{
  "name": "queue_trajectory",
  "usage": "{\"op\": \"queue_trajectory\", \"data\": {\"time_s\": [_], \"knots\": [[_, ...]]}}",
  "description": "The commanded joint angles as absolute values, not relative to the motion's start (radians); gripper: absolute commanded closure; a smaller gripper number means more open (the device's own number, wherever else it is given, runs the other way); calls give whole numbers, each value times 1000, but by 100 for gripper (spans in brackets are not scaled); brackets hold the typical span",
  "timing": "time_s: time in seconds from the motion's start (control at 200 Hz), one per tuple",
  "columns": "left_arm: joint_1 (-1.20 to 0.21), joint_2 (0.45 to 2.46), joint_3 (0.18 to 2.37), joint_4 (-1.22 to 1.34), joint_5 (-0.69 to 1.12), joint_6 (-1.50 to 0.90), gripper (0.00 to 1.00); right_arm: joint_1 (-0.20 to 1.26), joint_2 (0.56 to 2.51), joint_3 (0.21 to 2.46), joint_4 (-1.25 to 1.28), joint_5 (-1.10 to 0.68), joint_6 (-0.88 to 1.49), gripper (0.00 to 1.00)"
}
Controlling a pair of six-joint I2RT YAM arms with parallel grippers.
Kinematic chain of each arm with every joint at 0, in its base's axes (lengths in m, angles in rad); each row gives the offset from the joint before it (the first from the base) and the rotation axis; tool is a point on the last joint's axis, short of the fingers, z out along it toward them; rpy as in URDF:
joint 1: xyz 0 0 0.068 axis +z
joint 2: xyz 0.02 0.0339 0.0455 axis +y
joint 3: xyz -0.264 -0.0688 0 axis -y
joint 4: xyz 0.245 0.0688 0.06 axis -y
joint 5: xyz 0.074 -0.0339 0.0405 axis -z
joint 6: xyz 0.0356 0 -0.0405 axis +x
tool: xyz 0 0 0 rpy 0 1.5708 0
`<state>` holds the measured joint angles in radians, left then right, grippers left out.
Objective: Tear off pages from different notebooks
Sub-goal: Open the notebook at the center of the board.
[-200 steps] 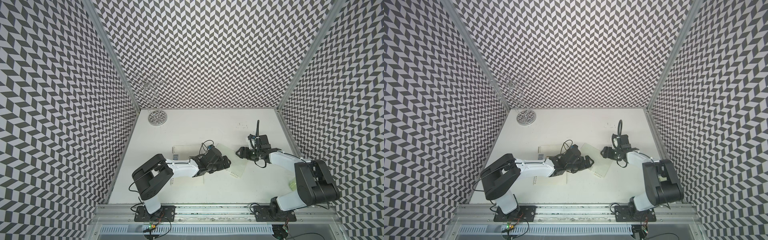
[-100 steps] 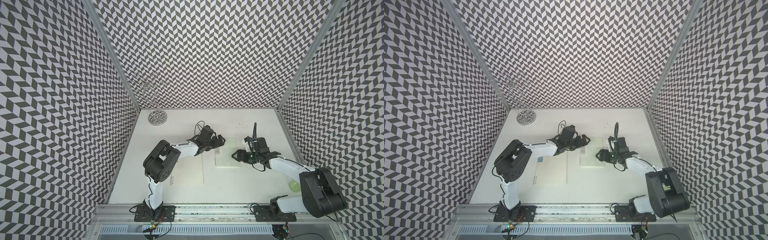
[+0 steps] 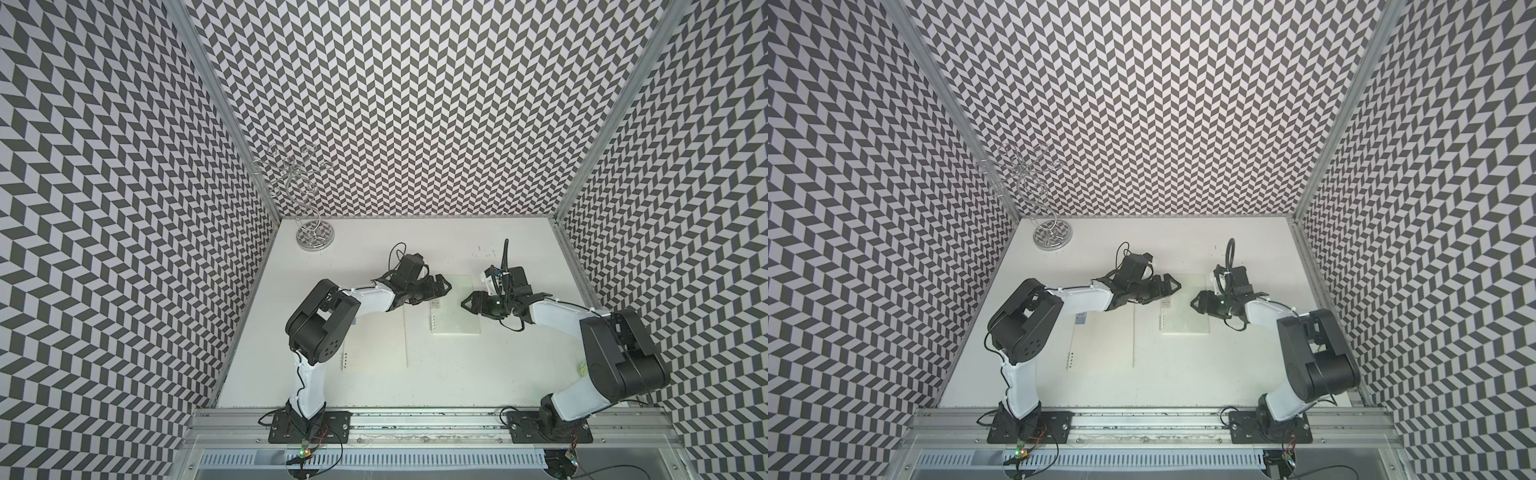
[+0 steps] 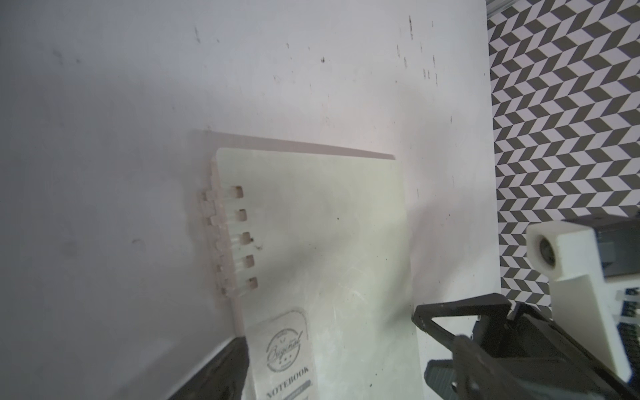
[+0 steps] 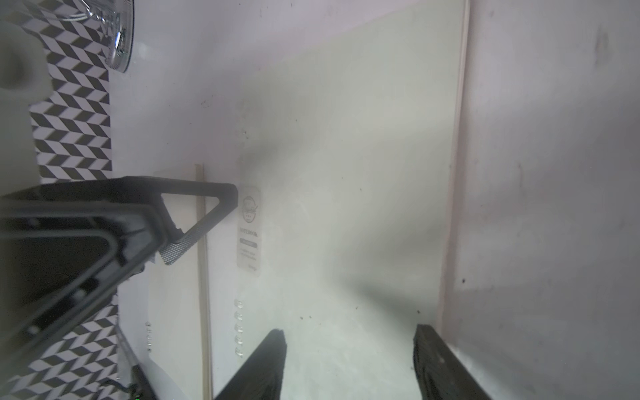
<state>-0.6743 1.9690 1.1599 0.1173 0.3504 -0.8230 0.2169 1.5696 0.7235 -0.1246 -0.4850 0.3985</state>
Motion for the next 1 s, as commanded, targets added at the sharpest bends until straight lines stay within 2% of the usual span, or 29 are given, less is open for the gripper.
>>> {"op": "queue_trajectory", "data": {"time_s": [0.0,0.115,0.375,0.491,0.761,0.996], "knots": [[-684,1961,1186,108,366,-808,7,183,1555,746,-134,-427,386,36],[-684,1959,1170,107,360,-811,8,156,1567,742,-130,-406,377,38],[-683,1965,1155,116,356,-817,8,161,1585,726,-72,-508,382,45],[-683,1971,1161,123,365,-819,8,161,1601,737,-69,-556,376,45],[-675,1962,1150,120,379,-805,8,163,1634,729,-58,-541,388,42],[-676,1970,1166,116,391,-807,8,205,1566,755,-80,-522,404,63]]}}
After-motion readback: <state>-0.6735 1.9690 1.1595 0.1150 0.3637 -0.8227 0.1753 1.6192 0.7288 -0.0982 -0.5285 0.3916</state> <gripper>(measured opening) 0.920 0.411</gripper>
